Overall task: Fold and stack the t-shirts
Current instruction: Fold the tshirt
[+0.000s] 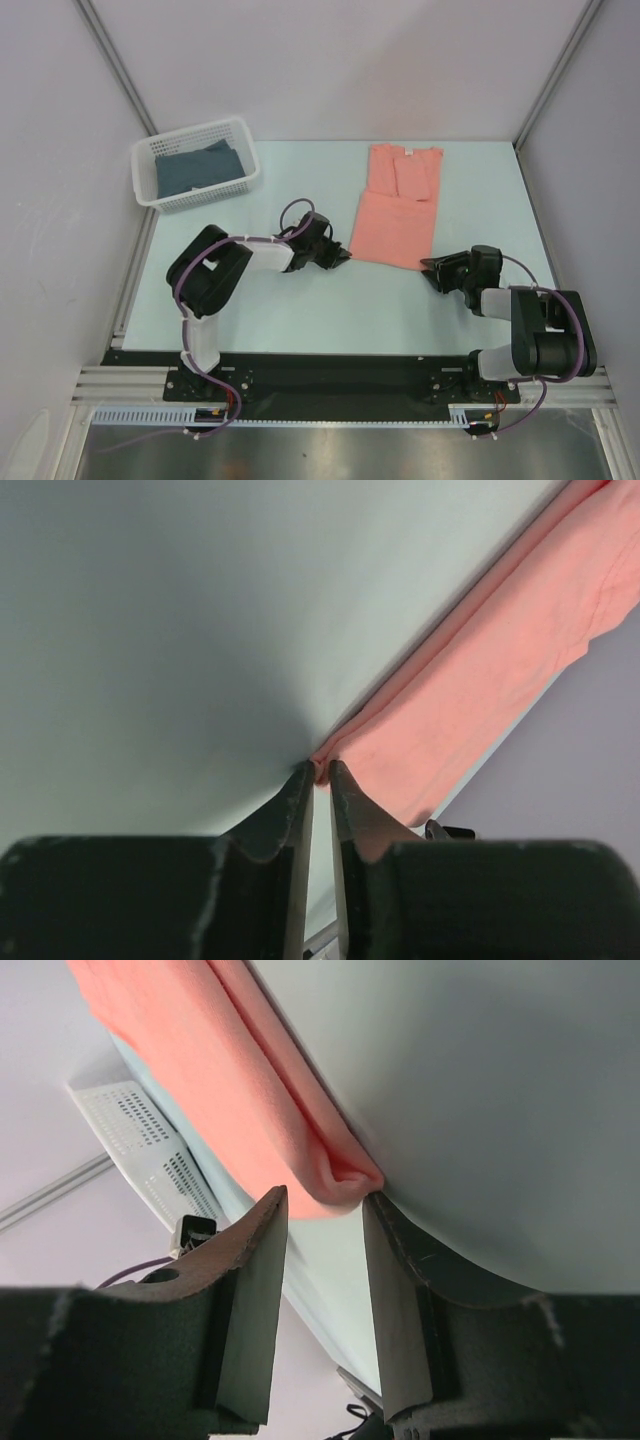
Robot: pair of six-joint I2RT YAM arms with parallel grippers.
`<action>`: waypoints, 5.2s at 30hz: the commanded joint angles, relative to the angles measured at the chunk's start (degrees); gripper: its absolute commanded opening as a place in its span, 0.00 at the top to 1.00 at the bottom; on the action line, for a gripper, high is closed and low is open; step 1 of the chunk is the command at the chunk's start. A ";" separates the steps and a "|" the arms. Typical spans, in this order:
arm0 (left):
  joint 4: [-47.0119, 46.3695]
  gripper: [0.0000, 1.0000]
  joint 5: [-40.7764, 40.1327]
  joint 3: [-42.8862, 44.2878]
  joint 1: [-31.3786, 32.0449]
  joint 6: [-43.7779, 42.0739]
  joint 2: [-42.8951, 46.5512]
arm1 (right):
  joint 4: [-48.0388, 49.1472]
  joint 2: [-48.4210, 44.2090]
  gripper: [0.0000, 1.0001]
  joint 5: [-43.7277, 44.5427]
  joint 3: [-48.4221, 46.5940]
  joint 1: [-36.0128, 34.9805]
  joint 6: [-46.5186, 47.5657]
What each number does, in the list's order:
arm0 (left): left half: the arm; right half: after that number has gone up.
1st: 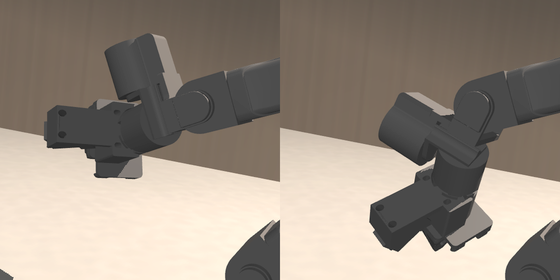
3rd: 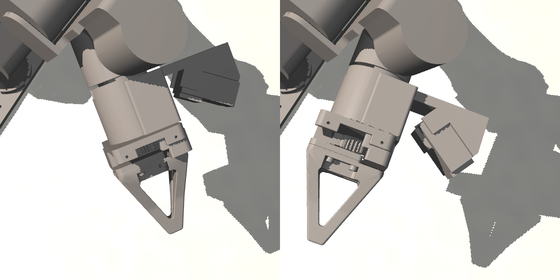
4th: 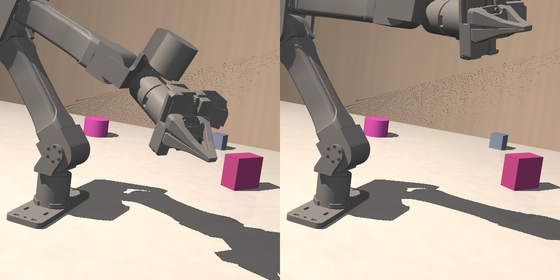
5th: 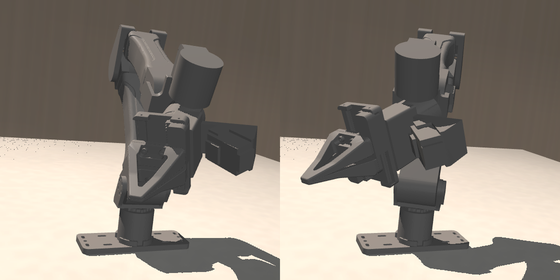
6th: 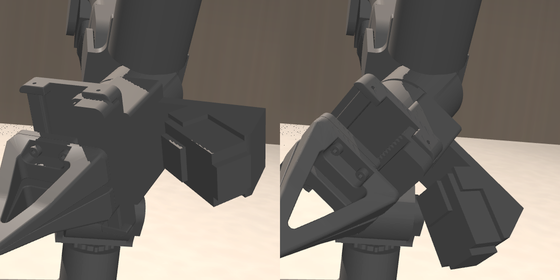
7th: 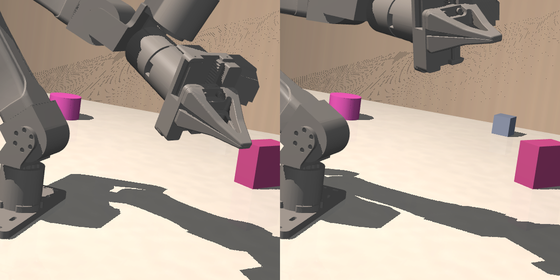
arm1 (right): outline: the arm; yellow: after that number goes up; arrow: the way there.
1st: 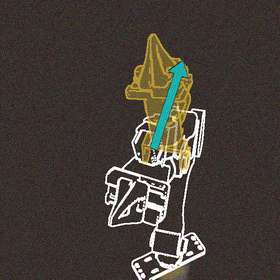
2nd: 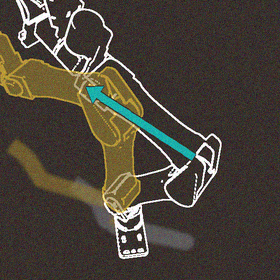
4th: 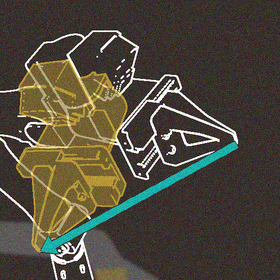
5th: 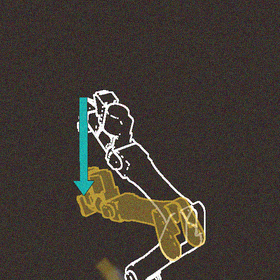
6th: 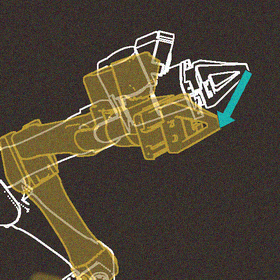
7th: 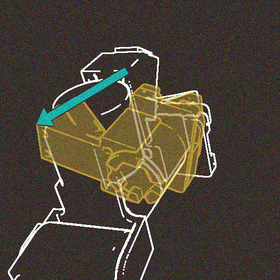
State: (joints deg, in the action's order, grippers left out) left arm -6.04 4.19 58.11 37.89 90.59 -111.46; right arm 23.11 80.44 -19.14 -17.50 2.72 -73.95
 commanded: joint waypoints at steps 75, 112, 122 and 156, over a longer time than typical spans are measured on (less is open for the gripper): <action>18.43 1.00 0.56 -5.14 4.48 -26.23 30.17 | -63.81 -15.17 1.00 1.12 -36.36 -10.90 36.59; 21.42 1.00 9.35 40.86 -12.93 -34.42 -12.55 | -61.52 42.07 1.00 -12.06 -85.25 -3.16 43.63; 20.81 1.00 10.31 43.14 -14.42 -33.55 -15.36 | -61.08 46.82 1.00 -13.13 -89.81 -1.58 43.28; 23.65 0.47 9.57 46.17 -17.15 -43.57 -5.62 | -63.07 43.33 0.39 -19.78 -92.73 5.98 48.65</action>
State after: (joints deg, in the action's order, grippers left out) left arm 24.60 7.60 109.80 20.40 49.06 -123.26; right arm -45.67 134.74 -32.49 -122.89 10.76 -27.79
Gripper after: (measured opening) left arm 0.551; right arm 0.609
